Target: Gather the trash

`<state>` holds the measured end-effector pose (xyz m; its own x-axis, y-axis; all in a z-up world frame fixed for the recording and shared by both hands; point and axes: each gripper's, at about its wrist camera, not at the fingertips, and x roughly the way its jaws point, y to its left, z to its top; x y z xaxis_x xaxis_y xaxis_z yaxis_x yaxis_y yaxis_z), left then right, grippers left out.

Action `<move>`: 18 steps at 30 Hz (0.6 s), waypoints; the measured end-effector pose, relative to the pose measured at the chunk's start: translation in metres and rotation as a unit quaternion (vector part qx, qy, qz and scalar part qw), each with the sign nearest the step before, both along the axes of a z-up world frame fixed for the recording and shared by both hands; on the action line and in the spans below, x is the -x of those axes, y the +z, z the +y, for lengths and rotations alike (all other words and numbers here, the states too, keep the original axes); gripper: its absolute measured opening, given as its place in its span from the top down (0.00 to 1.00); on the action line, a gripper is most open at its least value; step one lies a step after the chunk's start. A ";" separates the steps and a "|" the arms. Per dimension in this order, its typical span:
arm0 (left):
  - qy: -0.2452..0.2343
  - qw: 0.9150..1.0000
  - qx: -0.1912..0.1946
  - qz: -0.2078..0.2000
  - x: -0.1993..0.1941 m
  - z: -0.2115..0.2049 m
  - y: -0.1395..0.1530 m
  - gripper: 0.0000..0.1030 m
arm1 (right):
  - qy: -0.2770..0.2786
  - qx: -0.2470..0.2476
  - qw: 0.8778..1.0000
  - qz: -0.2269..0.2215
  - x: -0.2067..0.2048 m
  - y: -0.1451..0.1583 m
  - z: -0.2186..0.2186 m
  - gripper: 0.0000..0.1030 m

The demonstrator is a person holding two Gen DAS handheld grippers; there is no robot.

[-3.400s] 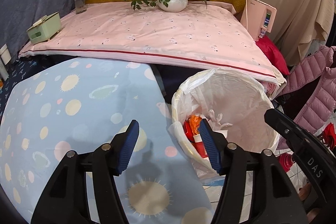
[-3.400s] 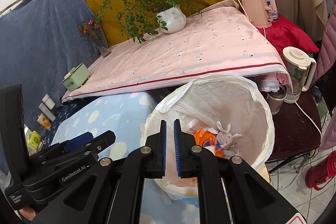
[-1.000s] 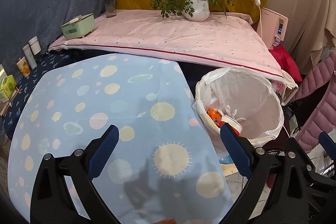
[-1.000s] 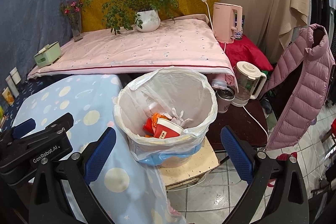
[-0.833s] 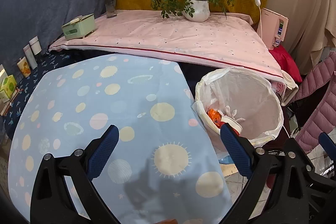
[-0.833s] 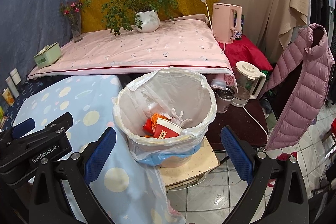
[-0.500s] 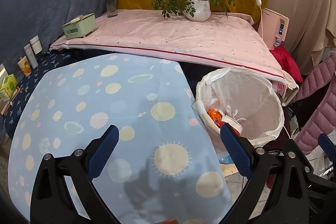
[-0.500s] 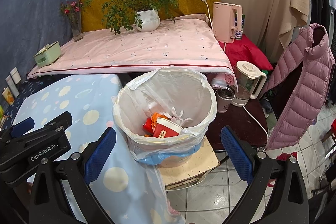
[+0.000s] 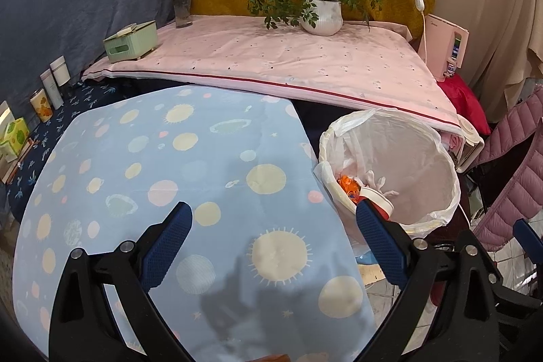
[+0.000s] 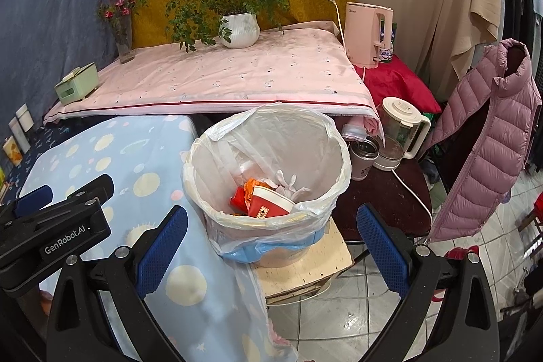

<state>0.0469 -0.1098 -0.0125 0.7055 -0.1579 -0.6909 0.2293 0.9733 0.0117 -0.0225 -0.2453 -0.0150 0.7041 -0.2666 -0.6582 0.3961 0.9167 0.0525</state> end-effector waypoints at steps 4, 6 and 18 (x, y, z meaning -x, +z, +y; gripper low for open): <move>-0.001 1.000 0.002 0.003 0.001 0.000 0.000 0.10 | 0.000 0.000 1.000 0.001 -0.001 0.000 0.000 0.07; 0.001 1.000 0.003 0.004 0.002 0.001 0.000 0.10 | 0.000 0.000 1.000 0.002 0.000 0.000 0.000 0.07; 0.007 1.000 -0.001 -0.002 0.004 -0.001 -0.001 0.10 | 0.000 0.003 1.000 0.005 0.001 -0.003 -0.001 0.07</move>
